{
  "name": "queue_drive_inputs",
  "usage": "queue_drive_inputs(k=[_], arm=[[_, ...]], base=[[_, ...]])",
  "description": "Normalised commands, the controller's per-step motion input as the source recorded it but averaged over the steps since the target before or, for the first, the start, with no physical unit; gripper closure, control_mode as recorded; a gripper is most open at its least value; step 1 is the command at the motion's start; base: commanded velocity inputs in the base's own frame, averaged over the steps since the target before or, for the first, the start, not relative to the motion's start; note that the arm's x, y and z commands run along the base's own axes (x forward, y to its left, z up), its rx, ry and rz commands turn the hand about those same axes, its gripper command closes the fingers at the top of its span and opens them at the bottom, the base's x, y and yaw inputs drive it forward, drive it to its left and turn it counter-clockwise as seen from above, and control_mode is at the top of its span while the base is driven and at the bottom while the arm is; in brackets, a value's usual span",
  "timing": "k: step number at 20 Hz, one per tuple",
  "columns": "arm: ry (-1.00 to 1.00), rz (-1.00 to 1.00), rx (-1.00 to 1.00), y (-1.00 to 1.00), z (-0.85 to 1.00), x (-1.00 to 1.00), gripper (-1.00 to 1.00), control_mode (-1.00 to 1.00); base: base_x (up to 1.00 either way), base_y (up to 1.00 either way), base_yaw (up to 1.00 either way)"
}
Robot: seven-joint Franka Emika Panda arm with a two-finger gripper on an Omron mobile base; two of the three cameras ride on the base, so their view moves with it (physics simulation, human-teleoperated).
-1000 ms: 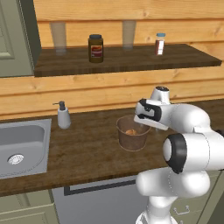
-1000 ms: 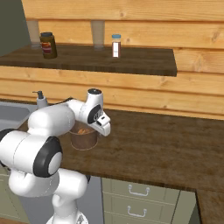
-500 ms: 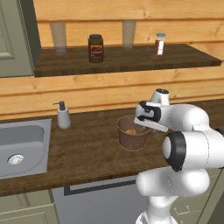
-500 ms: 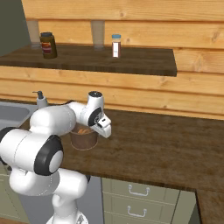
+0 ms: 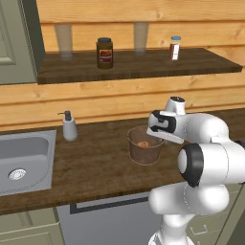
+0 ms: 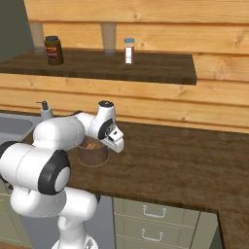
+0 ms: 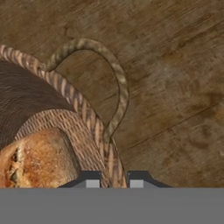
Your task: Open the cabinet, pick up the bread from the cabinet and place it in the basket. Then move the basket to the dining counter.
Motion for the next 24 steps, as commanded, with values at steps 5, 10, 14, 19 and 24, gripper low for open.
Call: queue_drive_inputs(k=[5, 10, 14, 19, 24], arm=[[-0.01, -0.02, 0.01, -0.01, 0.21, -0.22, 1.0, -1.0], [0.0, -0.03, 0.07, -0.13, 0.65, -0.46, 1.0, -1.0], [0.0, -0.08, 0.13, -0.23, 0.77, -0.24, 1.0, -1.0], [0.0, -0.1, 0.1, -0.13, 0.57, -0.59, 1.0, -1.0], [0.0, -0.09, 0.03, -0.12, 0.69, -0.24, 1.0, -1.0]], base=[[0.0, 0.0, 0.0], [0.0, 0.0, 0.0], [0.0, 0.0, 0.0], [0.0, 0.0, 0.0], [0.0, 0.0, 0.0]])
